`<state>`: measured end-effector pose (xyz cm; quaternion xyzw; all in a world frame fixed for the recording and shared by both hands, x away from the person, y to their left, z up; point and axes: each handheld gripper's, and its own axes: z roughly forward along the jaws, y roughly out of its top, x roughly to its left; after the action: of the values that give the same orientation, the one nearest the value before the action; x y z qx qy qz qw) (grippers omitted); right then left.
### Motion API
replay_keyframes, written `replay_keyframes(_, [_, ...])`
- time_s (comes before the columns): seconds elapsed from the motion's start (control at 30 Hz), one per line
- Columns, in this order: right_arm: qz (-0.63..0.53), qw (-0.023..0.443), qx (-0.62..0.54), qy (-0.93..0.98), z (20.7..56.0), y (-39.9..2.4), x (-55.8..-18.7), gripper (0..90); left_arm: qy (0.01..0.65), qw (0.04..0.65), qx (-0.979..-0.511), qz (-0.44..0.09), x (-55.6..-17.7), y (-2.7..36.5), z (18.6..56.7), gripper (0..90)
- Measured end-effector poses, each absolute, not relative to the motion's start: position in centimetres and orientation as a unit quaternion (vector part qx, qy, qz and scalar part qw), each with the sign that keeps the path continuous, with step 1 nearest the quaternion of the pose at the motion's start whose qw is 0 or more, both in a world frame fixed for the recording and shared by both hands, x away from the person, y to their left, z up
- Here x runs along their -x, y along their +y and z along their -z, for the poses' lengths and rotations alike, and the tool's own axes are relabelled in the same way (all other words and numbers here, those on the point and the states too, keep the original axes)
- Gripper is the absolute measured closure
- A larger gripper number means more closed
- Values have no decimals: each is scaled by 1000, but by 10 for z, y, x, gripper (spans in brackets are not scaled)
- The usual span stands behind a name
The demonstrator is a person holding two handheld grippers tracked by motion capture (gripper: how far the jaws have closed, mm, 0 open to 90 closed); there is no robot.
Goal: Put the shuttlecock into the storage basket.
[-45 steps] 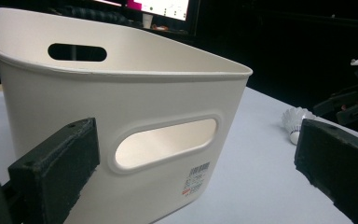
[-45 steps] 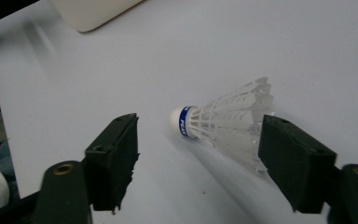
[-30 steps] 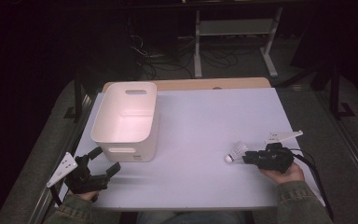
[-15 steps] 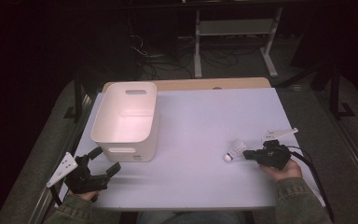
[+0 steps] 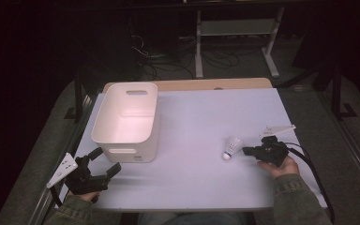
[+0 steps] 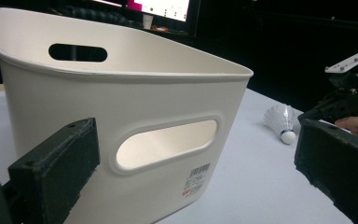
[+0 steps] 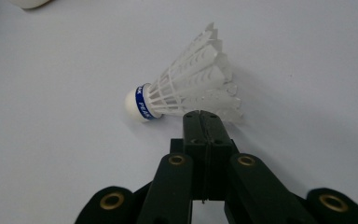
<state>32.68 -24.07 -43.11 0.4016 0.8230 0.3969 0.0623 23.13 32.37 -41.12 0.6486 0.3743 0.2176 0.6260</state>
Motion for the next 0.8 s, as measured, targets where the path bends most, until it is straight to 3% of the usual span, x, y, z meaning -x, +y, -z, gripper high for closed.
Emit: replay_keyframes(0.8, [-402,66,-402,820,431,-220,-353,885,372,626,-650,-218,-231,324,411,0])
